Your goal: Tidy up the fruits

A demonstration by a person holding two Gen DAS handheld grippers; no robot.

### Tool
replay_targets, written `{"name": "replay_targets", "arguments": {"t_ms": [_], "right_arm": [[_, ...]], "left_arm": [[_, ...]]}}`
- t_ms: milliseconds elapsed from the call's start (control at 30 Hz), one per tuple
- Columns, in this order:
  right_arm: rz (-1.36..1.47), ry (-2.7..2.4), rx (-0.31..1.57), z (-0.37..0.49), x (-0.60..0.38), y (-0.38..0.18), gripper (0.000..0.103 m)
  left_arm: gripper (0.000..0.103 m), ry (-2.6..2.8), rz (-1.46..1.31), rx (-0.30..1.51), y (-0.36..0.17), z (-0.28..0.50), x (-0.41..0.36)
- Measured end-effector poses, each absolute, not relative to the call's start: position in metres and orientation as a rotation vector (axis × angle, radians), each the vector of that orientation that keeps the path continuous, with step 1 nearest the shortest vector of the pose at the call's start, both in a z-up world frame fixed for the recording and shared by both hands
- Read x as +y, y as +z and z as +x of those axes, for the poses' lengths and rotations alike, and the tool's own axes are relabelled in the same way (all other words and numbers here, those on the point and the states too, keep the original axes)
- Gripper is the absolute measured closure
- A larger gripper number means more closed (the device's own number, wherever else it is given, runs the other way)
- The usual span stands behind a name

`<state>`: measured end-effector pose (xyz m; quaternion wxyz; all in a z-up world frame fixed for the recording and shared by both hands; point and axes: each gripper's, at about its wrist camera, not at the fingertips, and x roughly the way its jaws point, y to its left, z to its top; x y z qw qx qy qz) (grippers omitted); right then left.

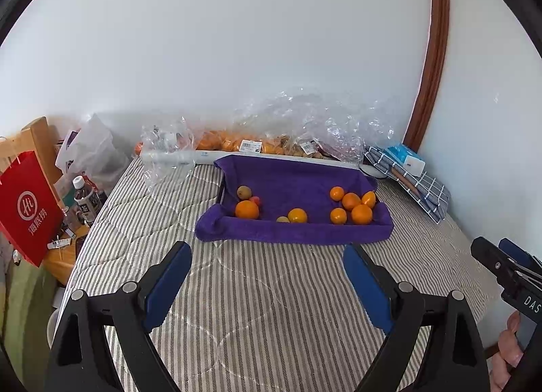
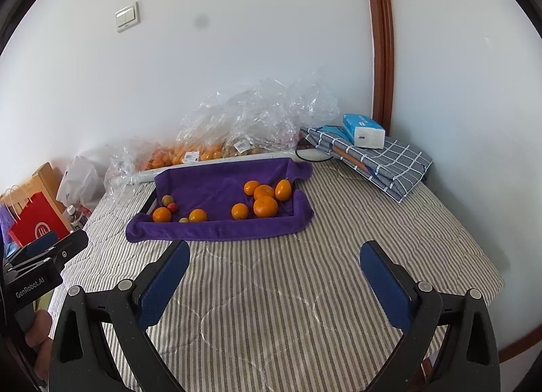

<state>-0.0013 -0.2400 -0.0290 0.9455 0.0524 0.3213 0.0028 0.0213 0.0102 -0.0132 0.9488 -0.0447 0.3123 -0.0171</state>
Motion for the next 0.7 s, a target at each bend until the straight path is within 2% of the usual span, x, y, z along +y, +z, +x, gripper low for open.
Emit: {"name": "replay_targets", "arguments": {"t_ms": [700], "right_arm": [[0.110,0.007,0.647,-0.0041,-0.2377,-0.0280,0.003]], "left_arm": [[0.011,-0.034,-0.094,0.634,-0.0094,0.0239,0.0138]]}}
